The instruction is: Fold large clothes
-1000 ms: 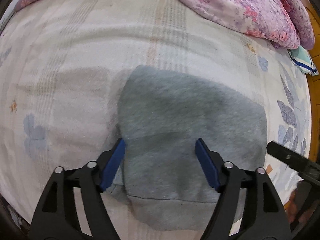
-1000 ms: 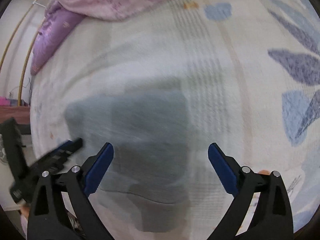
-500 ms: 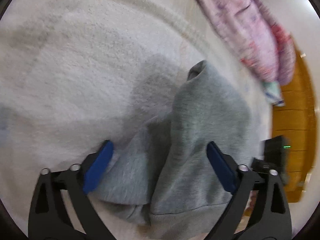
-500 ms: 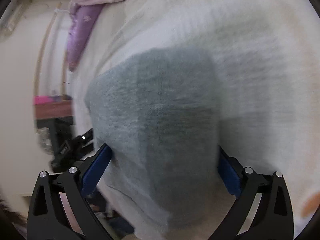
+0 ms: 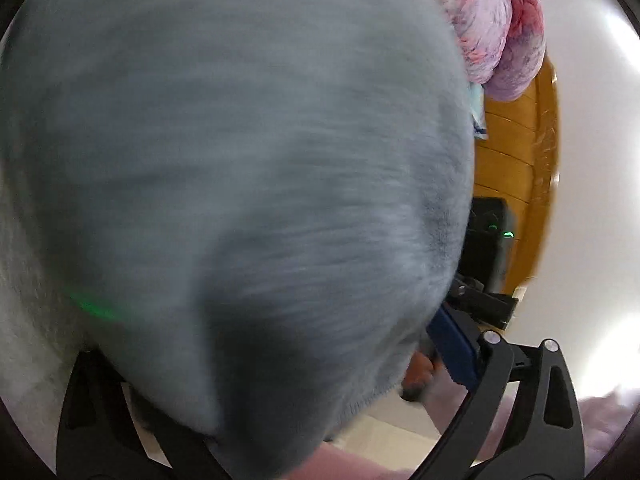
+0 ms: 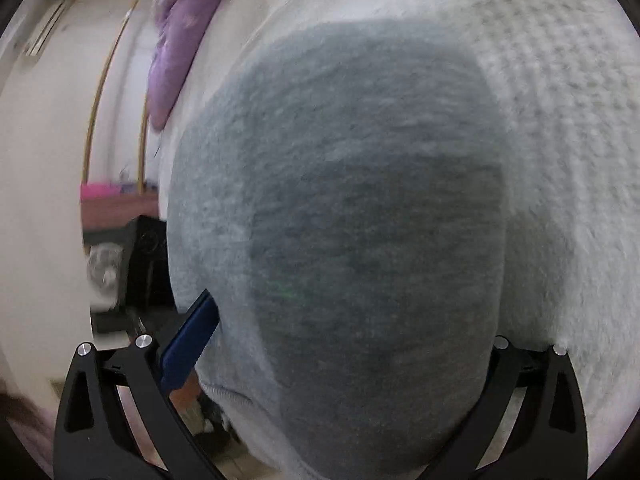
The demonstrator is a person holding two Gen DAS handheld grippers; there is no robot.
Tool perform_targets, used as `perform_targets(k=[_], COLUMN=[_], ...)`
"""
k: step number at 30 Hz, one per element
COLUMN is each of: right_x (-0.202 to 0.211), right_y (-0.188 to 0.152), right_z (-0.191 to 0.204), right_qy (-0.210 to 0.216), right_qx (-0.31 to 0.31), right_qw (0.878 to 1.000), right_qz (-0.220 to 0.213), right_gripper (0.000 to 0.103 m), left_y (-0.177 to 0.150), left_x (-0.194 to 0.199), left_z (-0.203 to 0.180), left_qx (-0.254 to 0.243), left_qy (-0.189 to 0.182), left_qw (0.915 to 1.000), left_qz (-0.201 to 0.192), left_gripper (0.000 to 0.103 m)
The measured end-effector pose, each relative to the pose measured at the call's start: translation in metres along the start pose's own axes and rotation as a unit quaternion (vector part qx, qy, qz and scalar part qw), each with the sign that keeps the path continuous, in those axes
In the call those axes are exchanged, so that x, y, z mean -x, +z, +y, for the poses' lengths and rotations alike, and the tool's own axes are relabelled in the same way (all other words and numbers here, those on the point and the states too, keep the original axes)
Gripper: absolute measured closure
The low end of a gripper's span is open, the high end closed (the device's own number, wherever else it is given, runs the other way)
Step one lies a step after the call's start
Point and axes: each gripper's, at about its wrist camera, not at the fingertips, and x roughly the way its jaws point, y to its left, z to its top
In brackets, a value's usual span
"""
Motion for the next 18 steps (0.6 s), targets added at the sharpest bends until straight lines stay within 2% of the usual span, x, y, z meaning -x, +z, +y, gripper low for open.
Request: perform_targets(k=[1, 2, 4, 6, 8, 11, 18], right_x=[0.006, 0.012, 0.02, 0.028, 0.04, 0.067, 0.136], right_y=[-0.006, -0.01, -0.014, -0.017, -0.023, -0.034, -0.063], right_z=[0.0, 0.003, 0.013, 0.023, 0.031, 0.041, 0.086], right_qy=[-0.003, -0.006, -0.017, -0.021, -0.017, -0.009, -0.017], right_qx=[-0.006, -0.01, 0.0, -0.002, -0.003, -0.008, 0.01], right_qw=[1.0, 1.0, 1.0, 0.999, 1.0, 0.999, 0.998], right_qz=[-0.011, -0.016, -0.022, -0.025, -0.024, -0.035, -0.065], right_gripper=[0.029, 0.035, 0.039, 0.04, 0.041, 0.041, 0.041], left_y=[-0.003, -0.008, -0.019, -0.026, -0.035, -0.053, -0.098], left_x=[0.002, 0.003, 0.006, 0.009, 0.013, 0.021, 0.057], left_z=[-0.005, -0.011, -0.034, -0.052, -0.07, -0.107, -0.193], left_qx=[-0.007, -0.012, -0.042, -0.065, -0.068, -0.101, -0.135], left_qy=[0.019, 0.039, 0.083, 0.108, 0.119, 0.146, 0.171], left_qw=[0.9996, 0.9989, 0.995, 0.991, 0.9895, 0.9826, 0.9728], left_qz=[-0.017, -0.023, -0.037, -0.044, -0.044, -0.054, -0.08], left_gripper=[0.043, 0.044, 0.05, 0.052, 0.053, 0.053, 0.053])
